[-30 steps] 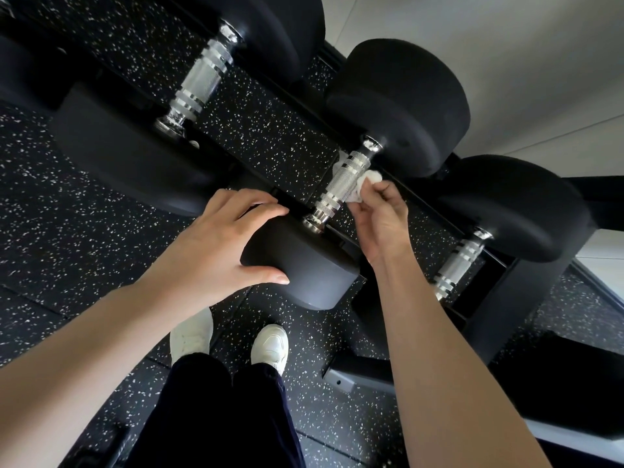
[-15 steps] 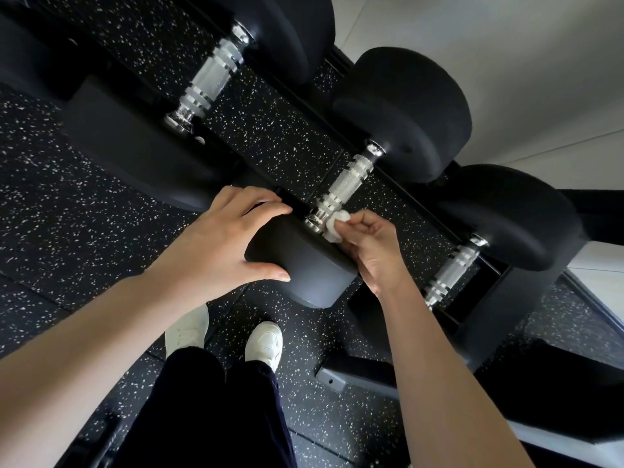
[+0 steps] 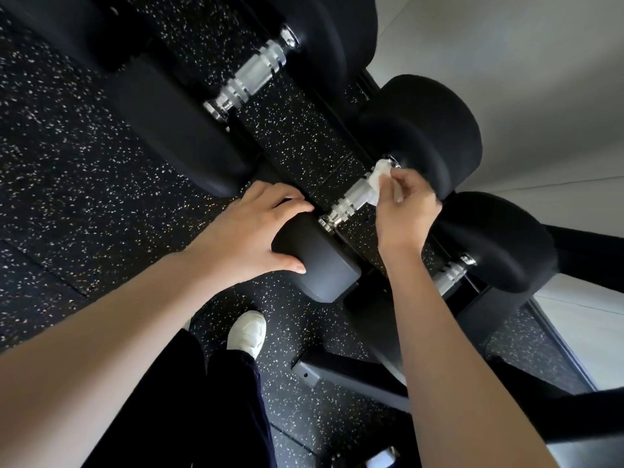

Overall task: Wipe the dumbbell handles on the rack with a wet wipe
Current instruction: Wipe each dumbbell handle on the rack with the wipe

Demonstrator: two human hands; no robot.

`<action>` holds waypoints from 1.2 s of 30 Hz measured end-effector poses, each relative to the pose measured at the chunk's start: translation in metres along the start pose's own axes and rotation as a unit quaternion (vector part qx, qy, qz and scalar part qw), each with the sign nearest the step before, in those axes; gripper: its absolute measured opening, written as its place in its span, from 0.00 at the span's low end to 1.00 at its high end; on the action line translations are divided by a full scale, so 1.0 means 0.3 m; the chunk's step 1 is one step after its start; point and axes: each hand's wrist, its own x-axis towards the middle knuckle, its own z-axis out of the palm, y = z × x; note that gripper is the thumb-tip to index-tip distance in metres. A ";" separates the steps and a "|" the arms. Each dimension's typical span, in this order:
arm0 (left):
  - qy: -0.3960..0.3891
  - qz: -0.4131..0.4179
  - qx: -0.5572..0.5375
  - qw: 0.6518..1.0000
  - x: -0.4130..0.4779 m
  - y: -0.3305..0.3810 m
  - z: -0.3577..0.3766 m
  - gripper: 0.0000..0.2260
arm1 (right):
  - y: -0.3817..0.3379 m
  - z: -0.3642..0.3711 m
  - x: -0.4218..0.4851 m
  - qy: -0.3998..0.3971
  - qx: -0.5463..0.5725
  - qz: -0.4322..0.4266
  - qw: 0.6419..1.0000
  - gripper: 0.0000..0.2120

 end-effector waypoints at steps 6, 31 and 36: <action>-0.008 0.008 0.001 1.000 0.000 -0.009 -0.001 0.35 | -0.059 0.059 0.045 -0.039 -0.213 -0.204 0.955 0.07; -0.010 0.007 -0.030 0.999 0.003 -0.023 -0.002 0.34 | -0.087 0.089 0.047 -0.316 -0.282 -0.215 0.880 0.08; 0.001 0.014 -0.042 0.999 0.000 -0.032 0.007 0.34 | -0.031 0.051 0.117 -0.132 -0.262 -0.227 0.929 0.07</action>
